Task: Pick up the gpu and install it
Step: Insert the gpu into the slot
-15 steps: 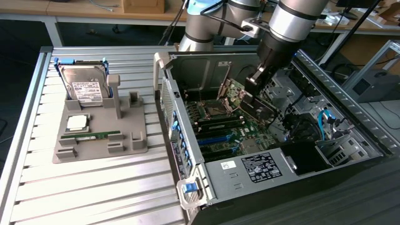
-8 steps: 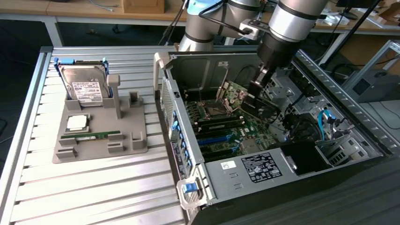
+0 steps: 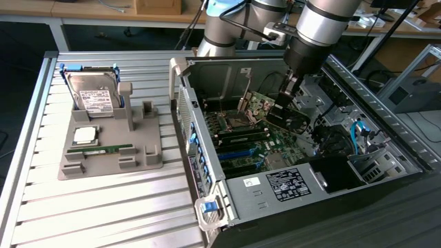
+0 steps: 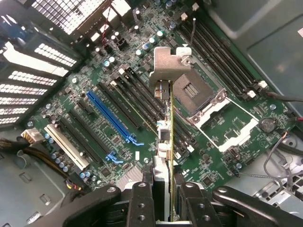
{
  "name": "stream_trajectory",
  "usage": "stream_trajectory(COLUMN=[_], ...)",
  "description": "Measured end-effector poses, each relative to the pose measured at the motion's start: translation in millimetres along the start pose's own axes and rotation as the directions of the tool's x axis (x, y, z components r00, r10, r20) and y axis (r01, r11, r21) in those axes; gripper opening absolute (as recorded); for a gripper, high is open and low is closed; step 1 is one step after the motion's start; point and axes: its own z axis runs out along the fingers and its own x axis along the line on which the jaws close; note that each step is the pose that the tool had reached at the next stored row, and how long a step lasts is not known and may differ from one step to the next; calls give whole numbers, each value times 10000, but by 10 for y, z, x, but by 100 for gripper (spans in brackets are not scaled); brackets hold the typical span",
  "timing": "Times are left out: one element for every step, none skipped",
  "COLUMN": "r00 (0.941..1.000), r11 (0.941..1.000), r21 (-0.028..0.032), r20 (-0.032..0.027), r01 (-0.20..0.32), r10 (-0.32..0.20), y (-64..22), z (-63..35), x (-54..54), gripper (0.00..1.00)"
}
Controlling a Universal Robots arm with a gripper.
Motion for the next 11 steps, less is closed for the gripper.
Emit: stream_trajectory(r00=[10000, 10000, 9999, 9999, 9998, 9996, 9993, 9991, 9986, 9981, 9975], r11=[10000, 10000, 9999, 9999, 9998, 9996, 9993, 9990, 9986, 9981, 9975], r21=[2, 4, 6, 9, 11, 15, 20, 23, 29, 33, 38], r20=[0, 0, 0, -1, -1, -1, -2, -2, -3, -4, -4], r01=[39, 79, 120, 171, 211, 283, 378, 435, 530, 617, 702], r10=[-39, -79, -120, -171, -211, -283, -378, -435, -530, -617, -702], y=[0, 0, 0, 0, 0, 0, 0, 0, 0, 0, 0], z=[0, 0, 0, 0, 0, 0, 0, 0, 0, 0, 0], x=[0, 0, 0, 0, 0, 0, 0, 0, 0, 0, 0], gripper=[27, 27, 27, 27, 27, 27, 27, 27, 27, 27, 27])
